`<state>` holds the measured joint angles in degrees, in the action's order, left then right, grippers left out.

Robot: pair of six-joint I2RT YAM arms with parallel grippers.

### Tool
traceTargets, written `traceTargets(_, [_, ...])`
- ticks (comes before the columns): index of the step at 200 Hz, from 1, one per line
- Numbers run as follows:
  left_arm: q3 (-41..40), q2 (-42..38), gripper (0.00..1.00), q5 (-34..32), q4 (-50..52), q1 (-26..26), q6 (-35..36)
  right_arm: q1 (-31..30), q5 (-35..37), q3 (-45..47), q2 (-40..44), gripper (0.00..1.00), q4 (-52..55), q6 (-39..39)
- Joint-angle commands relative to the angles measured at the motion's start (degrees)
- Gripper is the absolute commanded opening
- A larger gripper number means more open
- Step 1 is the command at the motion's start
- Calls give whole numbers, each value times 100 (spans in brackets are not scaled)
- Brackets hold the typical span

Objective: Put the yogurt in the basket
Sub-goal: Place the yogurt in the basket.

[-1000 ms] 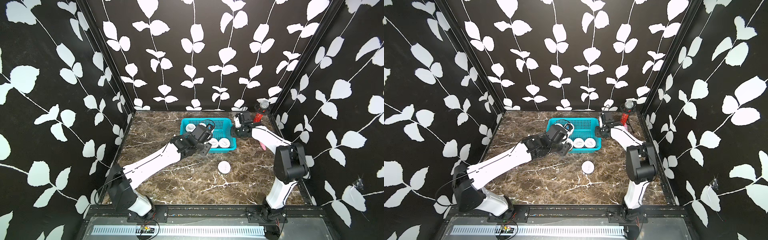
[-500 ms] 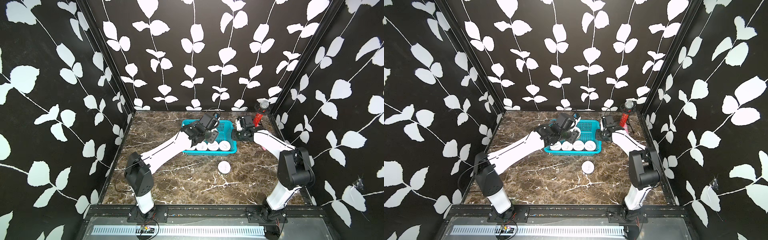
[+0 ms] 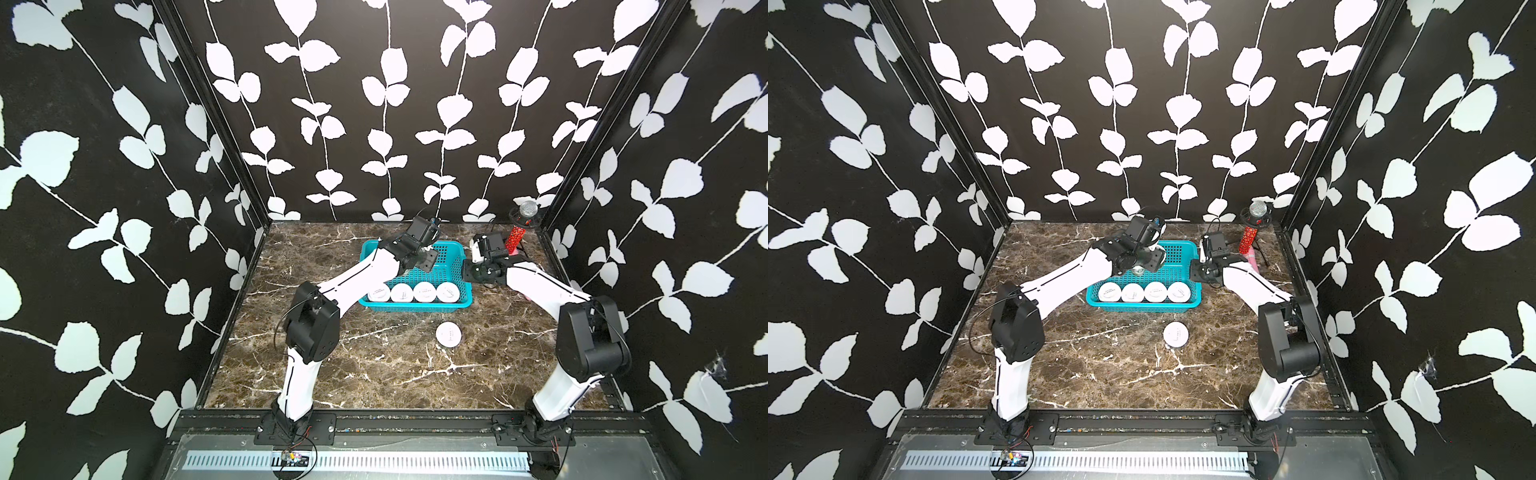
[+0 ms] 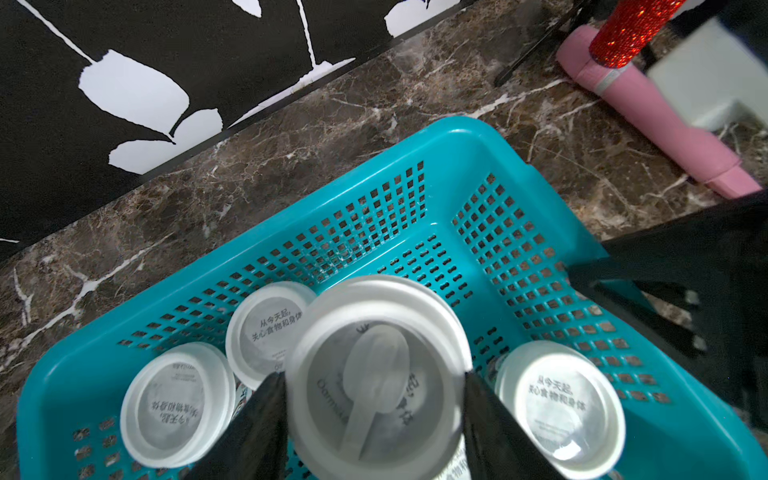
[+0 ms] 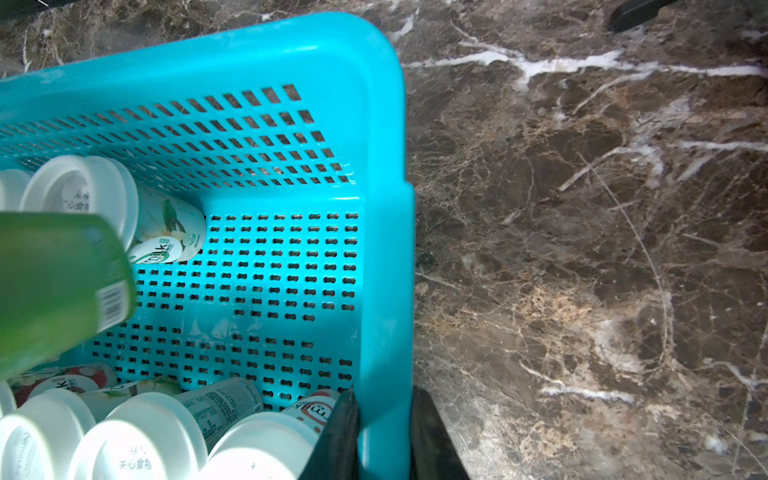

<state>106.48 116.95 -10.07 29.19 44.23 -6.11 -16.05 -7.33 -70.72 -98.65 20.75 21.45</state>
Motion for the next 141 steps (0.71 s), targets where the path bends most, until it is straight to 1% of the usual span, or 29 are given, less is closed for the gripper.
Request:
traceTargets(1, [343, 90, 59, -139, -51, -18, 90, -119, -137, 210, 74, 23, 101, 6])
traceTargets(39, [614, 504, 59, -306, 15, -19, 255, -161, -141, 226, 92, 23, 86, 19])
traceTargets(63, [762, 712, 59, -298, 81, -19, 284, -178, -130, 255, 100, 22, 80, 34])
traceTargets(141, [943, 1117, 59, -331, 196, -28, 333, -192, -84, 291, 87, 23, 78, 52])
